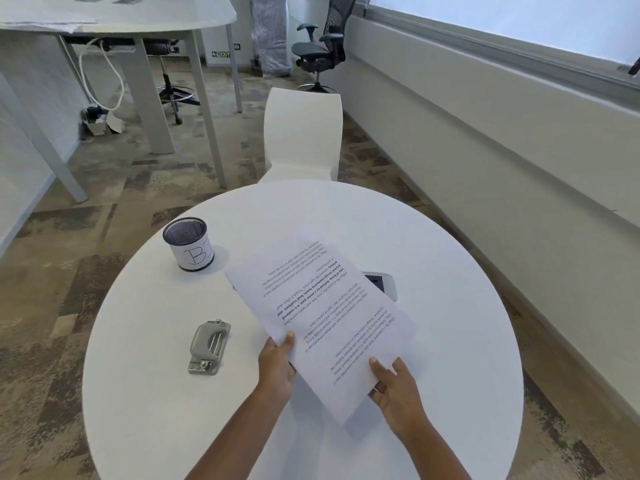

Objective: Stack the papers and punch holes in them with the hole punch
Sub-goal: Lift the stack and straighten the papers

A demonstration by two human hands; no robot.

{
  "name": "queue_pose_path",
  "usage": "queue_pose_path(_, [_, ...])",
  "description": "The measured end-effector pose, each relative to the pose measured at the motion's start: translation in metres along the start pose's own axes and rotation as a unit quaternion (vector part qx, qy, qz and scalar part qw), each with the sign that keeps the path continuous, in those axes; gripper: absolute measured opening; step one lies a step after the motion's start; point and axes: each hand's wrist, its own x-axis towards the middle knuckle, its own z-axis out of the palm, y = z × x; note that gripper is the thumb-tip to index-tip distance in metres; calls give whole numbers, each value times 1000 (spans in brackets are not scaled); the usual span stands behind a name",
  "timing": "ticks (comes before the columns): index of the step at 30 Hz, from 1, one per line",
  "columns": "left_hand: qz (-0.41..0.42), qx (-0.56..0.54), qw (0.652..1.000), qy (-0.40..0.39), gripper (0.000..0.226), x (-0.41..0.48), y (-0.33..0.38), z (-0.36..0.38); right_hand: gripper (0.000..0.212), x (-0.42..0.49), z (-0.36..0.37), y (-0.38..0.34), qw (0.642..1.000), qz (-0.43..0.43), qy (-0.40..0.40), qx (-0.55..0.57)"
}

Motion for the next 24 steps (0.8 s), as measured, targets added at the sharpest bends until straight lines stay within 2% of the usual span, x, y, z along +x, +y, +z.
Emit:
queue_pose_path(4, [2, 17, 1000, 11, 16, -3, 7, -6, 25, 4, -7, -12, 995, -45, 57, -69])
queue_pose_path(7, [53, -4, 997, 51, 9, 7, 25, -26, 25, 2, -22, -28, 989, -70, 57, -116])
queue_pose_path(9, [77, -10, 995, 64, 15, 14, 42, -41, 23, 0, -36, -37, 985, -83, 42, -146])
queue_pose_path(11, [73, 40, 996, 36, 14, 16, 58, -51, 24, -1, -48, -45, 980, -87, 23, -179])
queue_pose_path(13, [55, 143, 988, -2, 16, 18, 67, -55, 26, -1, -54, -49, 972, -95, 9, -217])
queue_pose_path(16, [65, 316, 946, -43, 21, 24, 69, -52, 26, 2, -51, -52, 956, -131, 4, -262])
queue_pose_path(21, [168, 328, 928, -57, 22, 24, 74, -26, 31, 8, -33, -56, 938, -212, 47, -270])
queue_pose_path(24, [193, 327, 923, -65, 26, 23, 76, -18, 24, 10, -26, -58, 929, -244, 69, -271])
